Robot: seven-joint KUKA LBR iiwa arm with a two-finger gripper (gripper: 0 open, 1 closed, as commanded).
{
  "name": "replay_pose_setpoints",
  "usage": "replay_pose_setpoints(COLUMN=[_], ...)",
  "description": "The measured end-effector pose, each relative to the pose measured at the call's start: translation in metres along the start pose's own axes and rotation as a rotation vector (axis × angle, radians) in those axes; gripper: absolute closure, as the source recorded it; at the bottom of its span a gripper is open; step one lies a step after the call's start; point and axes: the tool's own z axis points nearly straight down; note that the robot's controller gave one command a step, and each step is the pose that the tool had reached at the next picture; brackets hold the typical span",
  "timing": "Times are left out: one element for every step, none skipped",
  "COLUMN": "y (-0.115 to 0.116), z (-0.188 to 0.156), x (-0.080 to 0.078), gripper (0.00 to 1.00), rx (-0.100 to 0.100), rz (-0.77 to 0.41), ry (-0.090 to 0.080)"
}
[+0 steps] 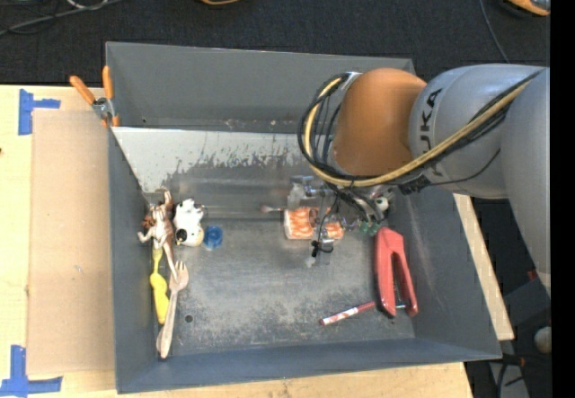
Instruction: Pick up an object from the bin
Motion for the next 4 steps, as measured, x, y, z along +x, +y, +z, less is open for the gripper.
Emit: replay_pose_setpoints(y=[-0.017,-0.053,-0.061,-0.047], z=[0.005,0.006,0.042,0.037], x=[-0.007,-0.002,-0.002,-0.005], gripper=[0.00,0.00,0.00,1.00], rx=[-0.003,0.000,-0.003,-0.002], rz=[0.037,0.068,0.122,0.109], ry=[0.000,0.001,0.000,-0.005])
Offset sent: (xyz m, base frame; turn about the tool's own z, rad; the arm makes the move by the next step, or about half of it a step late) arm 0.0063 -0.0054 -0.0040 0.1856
